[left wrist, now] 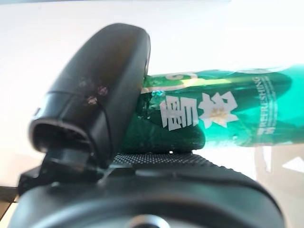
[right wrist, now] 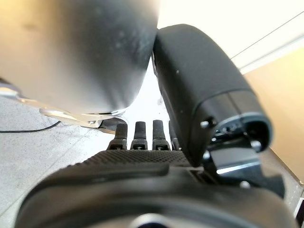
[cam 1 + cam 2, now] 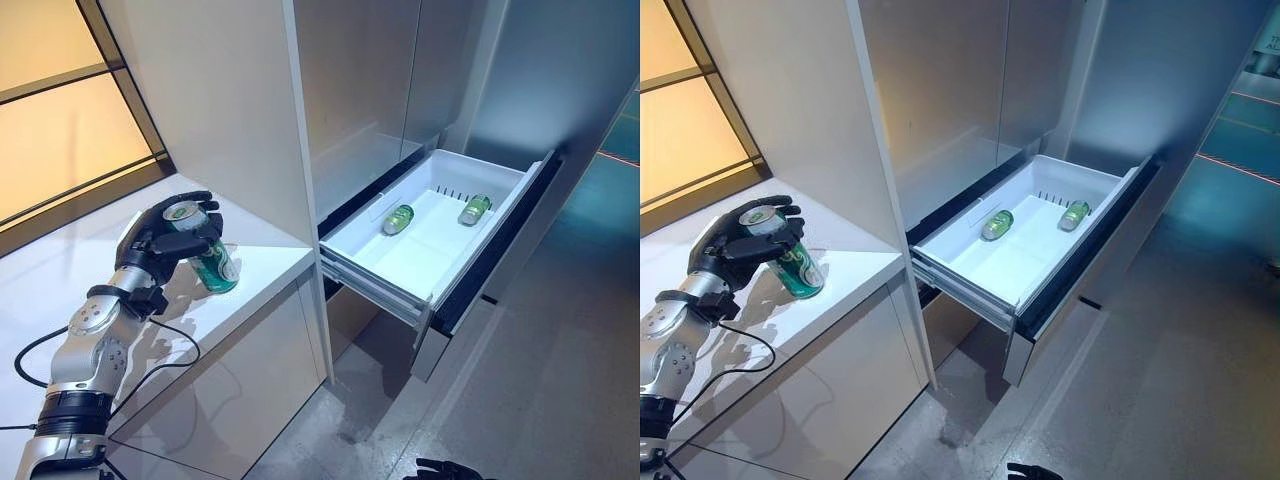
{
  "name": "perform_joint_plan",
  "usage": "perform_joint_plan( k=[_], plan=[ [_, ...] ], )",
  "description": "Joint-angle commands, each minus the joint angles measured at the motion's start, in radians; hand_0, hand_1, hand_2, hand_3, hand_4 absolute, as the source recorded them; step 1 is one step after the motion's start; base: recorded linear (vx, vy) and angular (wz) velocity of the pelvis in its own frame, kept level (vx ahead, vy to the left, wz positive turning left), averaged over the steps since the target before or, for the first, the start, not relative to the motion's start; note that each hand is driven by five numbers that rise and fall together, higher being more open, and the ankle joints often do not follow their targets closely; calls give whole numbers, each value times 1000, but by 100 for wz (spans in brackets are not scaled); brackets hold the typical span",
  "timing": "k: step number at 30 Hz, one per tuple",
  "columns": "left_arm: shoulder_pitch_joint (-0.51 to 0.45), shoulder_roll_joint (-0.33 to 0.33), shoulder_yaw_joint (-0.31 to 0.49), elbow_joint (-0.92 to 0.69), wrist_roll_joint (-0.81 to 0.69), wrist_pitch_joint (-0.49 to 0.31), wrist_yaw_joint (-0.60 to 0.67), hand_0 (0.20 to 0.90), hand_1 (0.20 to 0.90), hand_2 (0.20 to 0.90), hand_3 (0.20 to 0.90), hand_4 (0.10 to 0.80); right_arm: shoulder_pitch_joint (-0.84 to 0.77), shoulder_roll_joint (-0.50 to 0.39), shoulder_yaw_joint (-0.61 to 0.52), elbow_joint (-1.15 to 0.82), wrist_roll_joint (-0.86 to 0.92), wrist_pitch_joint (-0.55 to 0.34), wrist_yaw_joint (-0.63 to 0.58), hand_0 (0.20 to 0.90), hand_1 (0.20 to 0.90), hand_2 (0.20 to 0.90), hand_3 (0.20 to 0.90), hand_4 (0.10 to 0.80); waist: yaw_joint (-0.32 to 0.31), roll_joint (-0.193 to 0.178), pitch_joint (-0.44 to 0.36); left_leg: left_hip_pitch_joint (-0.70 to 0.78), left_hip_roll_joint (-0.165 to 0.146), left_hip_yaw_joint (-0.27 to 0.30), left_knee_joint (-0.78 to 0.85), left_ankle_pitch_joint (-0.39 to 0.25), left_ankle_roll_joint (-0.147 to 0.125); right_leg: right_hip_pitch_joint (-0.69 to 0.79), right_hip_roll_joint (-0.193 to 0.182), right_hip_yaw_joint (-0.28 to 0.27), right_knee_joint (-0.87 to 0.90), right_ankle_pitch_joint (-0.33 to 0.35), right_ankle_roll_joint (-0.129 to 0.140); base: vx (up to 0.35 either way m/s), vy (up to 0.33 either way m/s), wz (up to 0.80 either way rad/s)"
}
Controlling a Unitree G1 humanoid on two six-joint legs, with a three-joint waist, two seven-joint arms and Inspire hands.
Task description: Put drinks into fridge and close the fridge
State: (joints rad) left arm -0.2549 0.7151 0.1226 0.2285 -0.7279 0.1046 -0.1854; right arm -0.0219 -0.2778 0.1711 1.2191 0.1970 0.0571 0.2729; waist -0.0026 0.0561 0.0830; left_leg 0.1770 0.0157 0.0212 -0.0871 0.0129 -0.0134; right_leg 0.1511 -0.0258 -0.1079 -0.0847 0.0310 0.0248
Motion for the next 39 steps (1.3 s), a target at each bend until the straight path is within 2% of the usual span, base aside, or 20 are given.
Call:
perform_joint_plan(
  k=[1,10,12,16,19,21,24,26,31,39],
  plan=[
    [-155,25,16,-31,-10,-106,-17,300,300,300,200,100,-5,-34,10,42,-1,-28,22,900,900,900,900,800,-7,9,-31,-2,-53,27,25,-92,25,-11,36,4,109,-158,33,8,0,-3],
    [-184,53,-20,-63,-3,-85,-69,300,300,300,200,100,-24,-42,48,-35,1,-122,22,900,900,900,900,800,-5,10,-28,-2,-52,25,28,-92,25,-9,36,2,109,-157,33,1,-1,-1],
    [-192,56,-30,-79,-29,-95,-79,300,300,300,200,100,-27,-49,68,-101,-21,-166,16,900,900,900,900,800,-6,9,-29,-2,-51,25,29,-93,24,-7,35,0,107,-156,33,0,0,0],
    [-199,41,-50,-148,-140,-154,-136,300,300,300,200,100,-26,-63,119,-409,-41,-230,-3,900,900,900,900,800,-12,4,-27,-5,-49,25,31,-90,22,-10,33,-4,109,-156,32,0,0,0],
    [-188,20,-69,-207,-191,-201,-184,300,300,300,200,100,4,-58,140,-710,-6,-193,23,900,900,900,900,800,-26,0,-26,-8,-48,23,28,-86,22,-15,31,-3,112,-156,33,0,0,0],
    [-158,12,-87,-243,-199,-255,-258,300,300,300,200,100,10,-73,137,-904,68,-172,122,900,900,900,900,800,-34,-2,-24,-8,-48,22,25,-83,23,-20,31,1,115,-156,34,0,0,0],
    [-119,-1,-106,-279,-195,-298,-329,300,300,300,200,100,-3,-105,131,-1045,138,-142,213,900,900,900,900,800,-35,-3,-22,-8,-49,18,23,-79,25,-21,31,4,118,-156,34,0,0,-6],
    [-85,-10,-124,-319,-195,-329,-372,300,300,300,200,100,-41,-143,123,-1189,232,-79,275,900,900,900,900,800,-34,-3,-23,-7,-50,15,19,-76,28,-24,32,10,121,-155,33,6,8,-10],
    [-76,-23,-165,-358,-185,-355,-409,300,300,300,200,100,-145,-174,127,-1332,353,-17,300,900,900,900,900,800,-31,-4,-29,-12,-53,12,21,-72,32,-28,33,18,121,-150,30,2,3,-2],
    [-104,-43,-220,-420,-179,-322,-438,300,300,300,200,100,-249,-165,147,-1431,500,49,298,900,900,900,900,800,-24,-10,-37,-27,-55,10,27,-63,36,-39,31,19,117,-132,26,-8,-2,0]
  ],
)
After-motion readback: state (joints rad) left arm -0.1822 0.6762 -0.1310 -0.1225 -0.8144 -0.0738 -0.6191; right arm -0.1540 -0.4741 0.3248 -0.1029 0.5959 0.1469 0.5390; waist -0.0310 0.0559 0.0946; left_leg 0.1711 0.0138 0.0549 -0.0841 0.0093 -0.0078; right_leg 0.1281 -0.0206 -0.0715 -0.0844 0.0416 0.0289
